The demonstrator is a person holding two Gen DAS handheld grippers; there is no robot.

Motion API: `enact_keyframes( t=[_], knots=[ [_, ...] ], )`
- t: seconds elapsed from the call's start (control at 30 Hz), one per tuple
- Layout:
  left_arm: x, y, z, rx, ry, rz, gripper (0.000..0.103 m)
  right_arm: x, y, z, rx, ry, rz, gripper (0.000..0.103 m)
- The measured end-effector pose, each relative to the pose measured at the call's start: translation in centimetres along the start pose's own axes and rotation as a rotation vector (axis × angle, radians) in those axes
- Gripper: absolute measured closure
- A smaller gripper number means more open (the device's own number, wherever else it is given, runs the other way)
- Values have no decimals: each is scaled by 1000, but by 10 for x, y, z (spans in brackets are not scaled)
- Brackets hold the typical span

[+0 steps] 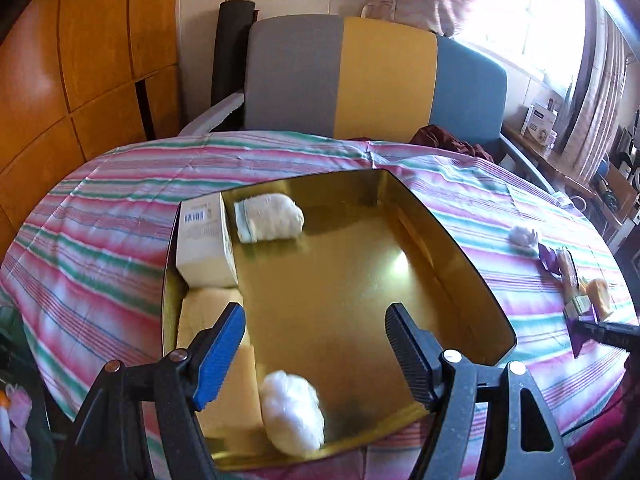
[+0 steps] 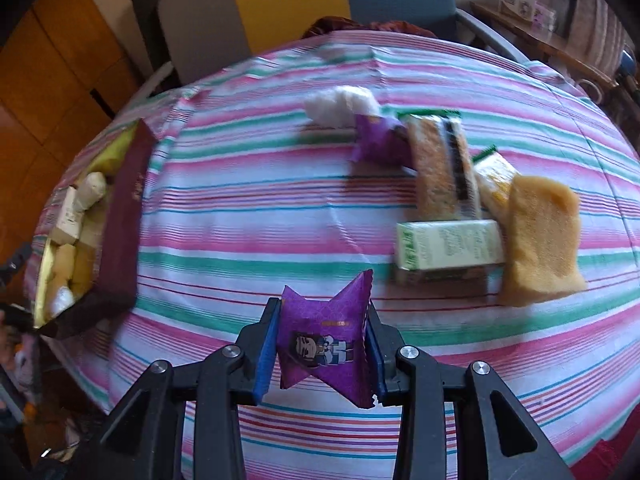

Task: Organize objects
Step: 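Carry the grey sock into the tray with the left tool and release, then carry the purple candy packet into the gold tray with the right tool and release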

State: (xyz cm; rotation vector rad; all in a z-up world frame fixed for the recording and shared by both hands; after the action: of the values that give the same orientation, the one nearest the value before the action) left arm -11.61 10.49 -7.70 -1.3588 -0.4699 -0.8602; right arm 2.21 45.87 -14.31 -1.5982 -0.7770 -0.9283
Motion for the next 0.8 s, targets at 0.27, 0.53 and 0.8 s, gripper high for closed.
enact_keyframes(
  t=[0.27, 0.53, 0.8],
  knots=[
    [7, 7, -15, 26, -8, -3, 29, 10, -47, -99, 111, -167, 80, 65],
    [7, 13, -46, 106, -8, -27, 29, -7, -84, -208, 258, -312, 64, 65],
    [3, 25, -105, 291, -54, -85, 31, -56, -94, -272, 307, -361, -33, 65]
  ],
)
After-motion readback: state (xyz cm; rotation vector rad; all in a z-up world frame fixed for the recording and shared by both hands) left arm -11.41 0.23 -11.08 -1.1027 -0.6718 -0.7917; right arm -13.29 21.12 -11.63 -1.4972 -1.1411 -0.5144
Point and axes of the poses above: each gripper's, at about its wrist camera, not at the fingertips, and x roughly against the way its jaws point, z to its right, y to its underside, the point moved 9 cm from there along -x, roughly the way its jaws point, and after that the axes turned 11 degrees about x, right-handed, at the moved point
